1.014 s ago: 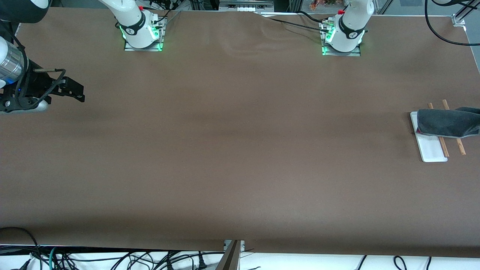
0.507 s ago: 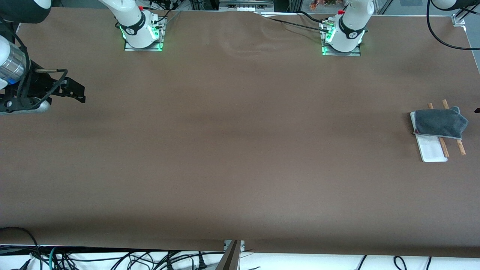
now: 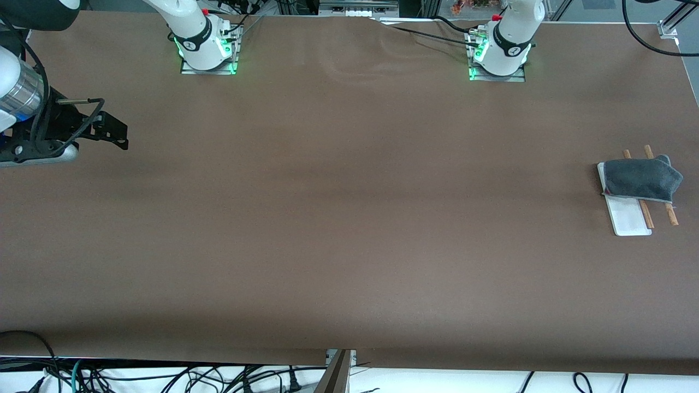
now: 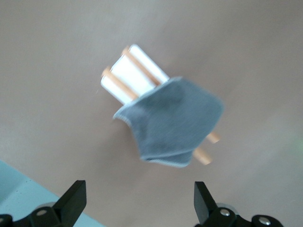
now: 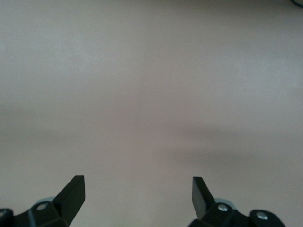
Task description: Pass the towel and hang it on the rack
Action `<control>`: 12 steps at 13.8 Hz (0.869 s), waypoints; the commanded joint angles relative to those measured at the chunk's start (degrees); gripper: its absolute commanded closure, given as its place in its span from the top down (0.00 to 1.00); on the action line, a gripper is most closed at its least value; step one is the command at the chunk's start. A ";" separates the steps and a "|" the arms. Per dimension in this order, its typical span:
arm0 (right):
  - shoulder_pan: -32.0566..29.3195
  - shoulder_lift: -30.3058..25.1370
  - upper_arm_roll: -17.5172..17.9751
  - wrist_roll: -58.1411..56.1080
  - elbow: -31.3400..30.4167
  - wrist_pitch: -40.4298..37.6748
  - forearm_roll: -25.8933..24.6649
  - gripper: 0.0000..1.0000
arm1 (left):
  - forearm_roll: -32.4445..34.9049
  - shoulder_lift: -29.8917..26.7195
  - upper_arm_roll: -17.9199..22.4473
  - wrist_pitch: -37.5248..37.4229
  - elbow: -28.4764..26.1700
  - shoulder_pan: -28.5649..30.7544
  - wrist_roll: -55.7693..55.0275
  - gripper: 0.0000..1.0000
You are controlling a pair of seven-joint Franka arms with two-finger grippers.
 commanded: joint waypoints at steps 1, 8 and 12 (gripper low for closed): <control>0.16 0.36 0.04 0.22 1.10 -0.27 -0.69 1.00 | -0.65 -3.85 0.36 -5.72 -0.52 -6.33 -7.87 1.00; -0.01 0.80 -0.14 2.59 1.10 -0.62 -1.05 1.00 | -3.82 -14.99 -7.94 -11.65 -7.60 -17.09 -43.50 1.00; -0.10 0.80 -0.14 2.59 1.10 -0.27 -0.96 1.00 | 2.69 -26.96 -17.74 -1.20 -23.34 -16.98 -62.72 1.00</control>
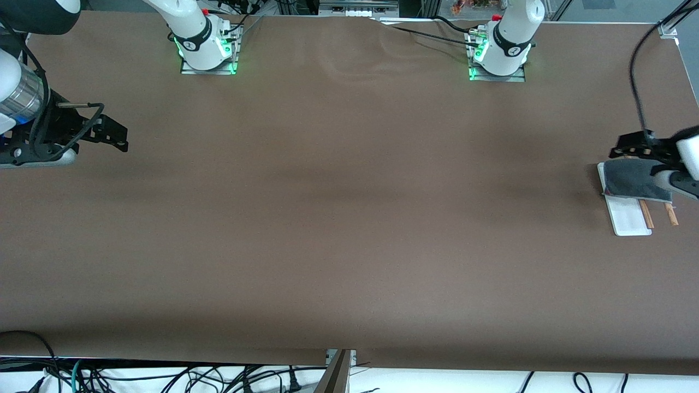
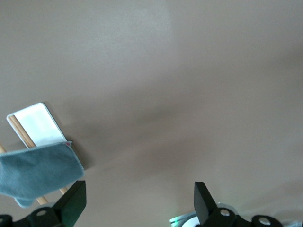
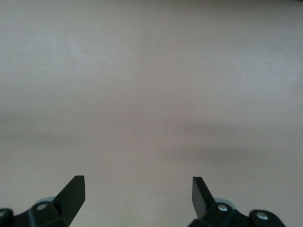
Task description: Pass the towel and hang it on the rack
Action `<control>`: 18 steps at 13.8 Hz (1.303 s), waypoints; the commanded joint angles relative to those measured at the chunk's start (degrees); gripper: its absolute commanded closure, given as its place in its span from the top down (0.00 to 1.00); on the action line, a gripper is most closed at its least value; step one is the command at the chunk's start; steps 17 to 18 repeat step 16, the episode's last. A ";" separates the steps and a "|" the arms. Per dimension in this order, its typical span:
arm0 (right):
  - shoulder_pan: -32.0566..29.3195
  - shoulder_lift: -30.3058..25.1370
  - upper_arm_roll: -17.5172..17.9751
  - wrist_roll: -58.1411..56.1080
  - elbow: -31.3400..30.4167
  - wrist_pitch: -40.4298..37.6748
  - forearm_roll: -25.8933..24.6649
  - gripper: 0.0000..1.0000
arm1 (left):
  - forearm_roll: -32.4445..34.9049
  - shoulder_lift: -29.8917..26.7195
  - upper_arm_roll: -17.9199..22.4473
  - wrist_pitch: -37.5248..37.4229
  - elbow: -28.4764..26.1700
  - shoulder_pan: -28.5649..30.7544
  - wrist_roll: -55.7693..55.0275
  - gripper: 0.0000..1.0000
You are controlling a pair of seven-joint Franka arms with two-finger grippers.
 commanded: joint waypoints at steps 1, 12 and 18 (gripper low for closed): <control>0.01 0.28 0.05 0.67 1.09 -0.30 -1.02 1.00 | 1.08 -10.19 -2.61 9.08 -13.75 -0.32 -8.02 1.00; 0.10 0.28 0.14 0.58 1.17 -0.30 -0.85 1.00 | -0.42 -14.60 -4.28 12.97 -17.99 -0.24 -17.01 1.00; 0.10 0.28 0.14 0.58 1.17 -0.30 -0.76 1.00 | -0.42 -14.60 -4.28 10.96 -17.38 -0.59 -17.19 1.00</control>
